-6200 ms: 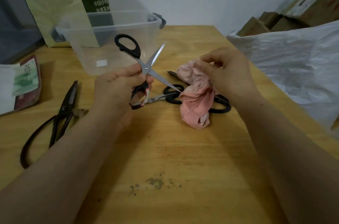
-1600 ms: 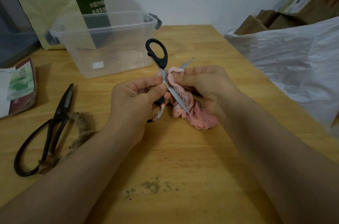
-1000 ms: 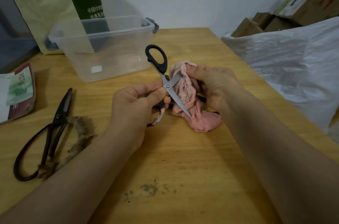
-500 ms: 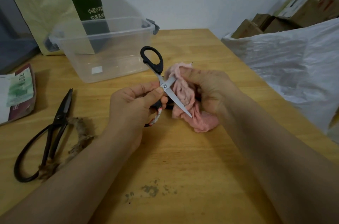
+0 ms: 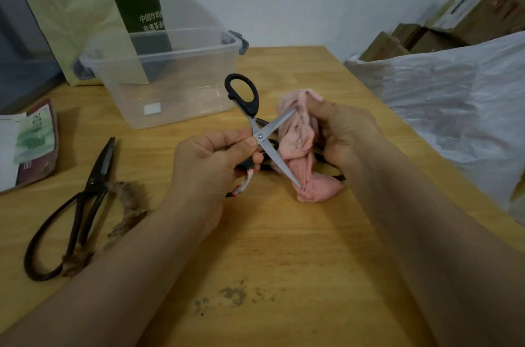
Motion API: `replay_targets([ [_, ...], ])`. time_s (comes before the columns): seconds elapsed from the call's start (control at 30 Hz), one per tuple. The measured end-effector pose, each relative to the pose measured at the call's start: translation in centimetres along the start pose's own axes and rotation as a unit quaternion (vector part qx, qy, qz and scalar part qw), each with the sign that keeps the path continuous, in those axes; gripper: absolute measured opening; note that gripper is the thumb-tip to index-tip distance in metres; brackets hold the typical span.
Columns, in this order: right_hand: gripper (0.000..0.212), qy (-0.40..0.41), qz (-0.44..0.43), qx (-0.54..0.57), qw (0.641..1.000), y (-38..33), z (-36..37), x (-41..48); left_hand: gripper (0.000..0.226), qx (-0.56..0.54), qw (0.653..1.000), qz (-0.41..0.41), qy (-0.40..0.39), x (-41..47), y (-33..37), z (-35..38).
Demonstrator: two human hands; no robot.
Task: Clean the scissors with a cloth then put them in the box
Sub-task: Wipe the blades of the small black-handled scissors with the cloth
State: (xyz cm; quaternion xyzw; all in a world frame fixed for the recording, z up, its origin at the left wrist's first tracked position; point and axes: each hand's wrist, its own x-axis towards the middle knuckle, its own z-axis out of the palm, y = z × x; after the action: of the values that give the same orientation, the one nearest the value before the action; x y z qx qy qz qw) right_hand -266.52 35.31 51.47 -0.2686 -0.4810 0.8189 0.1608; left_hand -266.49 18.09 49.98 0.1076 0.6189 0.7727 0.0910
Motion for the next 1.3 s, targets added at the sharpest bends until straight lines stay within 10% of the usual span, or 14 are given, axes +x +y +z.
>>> replay_targets([
  [0.4,0.037,0.013,-0.116,-0.17,0.978,-2.1,-0.9,-0.5,0.01,0.005,0.998,0.037,0.056,0.7,0.0,-1.0],
  [0.53,0.052,0.099,-0.185,-0.617,0.759,-2.6,-1.9,-1.1,0.011,0.008,0.998,0.03,0.061,0.6,0.0,-1.0],
  [0.63,0.05,0.156,-0.302,-0.71,0.617,-3.1,-1.8,-2.4,0.01,0.008,0.997,0.026,0.069,0.7,-0.1,-1.0],
  [0.8,0.027,-0.021,-0.321,-0.592,0.739,-2.0,-0.9,-3.1,0.012,0.002,0.997,0.028,0.074,0.7,0.0,-1.0],
  [1.07,0.044,-0.062,-0.189,-0.777,0.597,-1.3,0.1,-2.3,0.01,0.002,0.997,0.034,0.067,0.6,0.0,-0.9],
  [1.3,0.013,0.055,-0.429,-0.514,0.741,-1.9,-0.7,-2.6,0.011,0.004,0.99,0.119,0.071,0.3,0.5,-0.9],
])
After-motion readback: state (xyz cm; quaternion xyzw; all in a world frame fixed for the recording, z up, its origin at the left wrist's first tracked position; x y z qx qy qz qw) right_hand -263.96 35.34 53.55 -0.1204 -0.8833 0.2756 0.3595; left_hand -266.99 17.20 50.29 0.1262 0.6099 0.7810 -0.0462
